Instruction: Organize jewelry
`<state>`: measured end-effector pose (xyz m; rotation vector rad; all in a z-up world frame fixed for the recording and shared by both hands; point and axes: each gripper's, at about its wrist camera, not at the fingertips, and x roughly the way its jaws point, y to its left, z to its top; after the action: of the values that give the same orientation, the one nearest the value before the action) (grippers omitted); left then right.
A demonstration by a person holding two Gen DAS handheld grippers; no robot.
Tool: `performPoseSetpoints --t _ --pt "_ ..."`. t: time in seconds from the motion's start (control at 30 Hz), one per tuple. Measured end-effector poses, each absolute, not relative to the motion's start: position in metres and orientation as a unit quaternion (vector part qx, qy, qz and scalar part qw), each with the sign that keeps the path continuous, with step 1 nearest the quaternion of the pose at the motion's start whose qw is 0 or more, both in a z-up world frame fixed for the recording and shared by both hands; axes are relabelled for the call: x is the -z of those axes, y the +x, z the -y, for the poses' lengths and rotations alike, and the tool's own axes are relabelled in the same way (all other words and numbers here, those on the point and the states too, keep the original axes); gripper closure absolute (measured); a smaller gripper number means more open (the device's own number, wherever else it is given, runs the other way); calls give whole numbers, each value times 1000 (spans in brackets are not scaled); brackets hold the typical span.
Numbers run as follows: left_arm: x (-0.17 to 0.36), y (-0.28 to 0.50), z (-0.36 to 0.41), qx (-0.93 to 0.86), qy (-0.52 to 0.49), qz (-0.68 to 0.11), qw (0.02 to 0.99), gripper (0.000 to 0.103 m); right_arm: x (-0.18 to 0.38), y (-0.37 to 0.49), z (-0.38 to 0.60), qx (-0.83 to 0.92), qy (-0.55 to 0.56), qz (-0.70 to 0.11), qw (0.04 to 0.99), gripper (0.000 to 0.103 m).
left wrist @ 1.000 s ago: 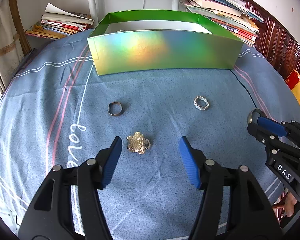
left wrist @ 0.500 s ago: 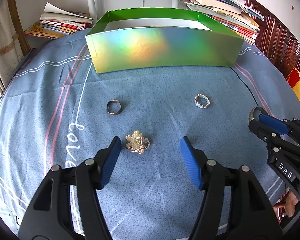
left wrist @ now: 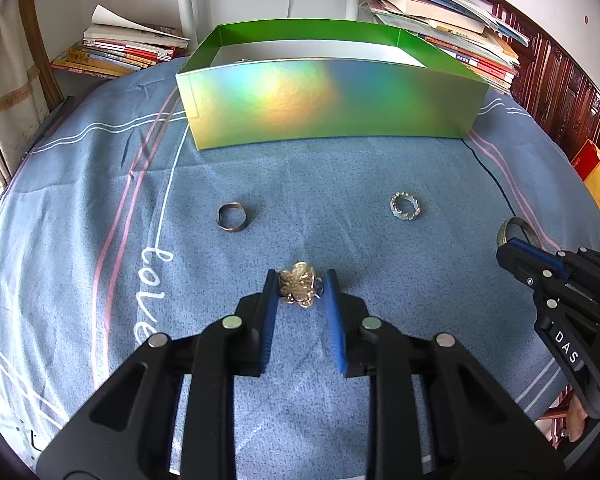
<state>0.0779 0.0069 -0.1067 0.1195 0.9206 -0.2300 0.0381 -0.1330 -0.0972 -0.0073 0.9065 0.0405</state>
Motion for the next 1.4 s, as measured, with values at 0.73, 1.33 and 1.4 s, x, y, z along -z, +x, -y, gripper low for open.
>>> performPoseSetpoints --t 0.73,1.33,1.4 --pt "107 79 -6 105 62 -444 888 67 101 36 135 -17 4 -436 900 91" --pt "83 76 -13 104 57 -420 900 81 85 35 136 -24 10 -420 907 99" --pt "78 75 -12 104 60 -415 902 81 81 36 136 -27 12 -416 909 99"
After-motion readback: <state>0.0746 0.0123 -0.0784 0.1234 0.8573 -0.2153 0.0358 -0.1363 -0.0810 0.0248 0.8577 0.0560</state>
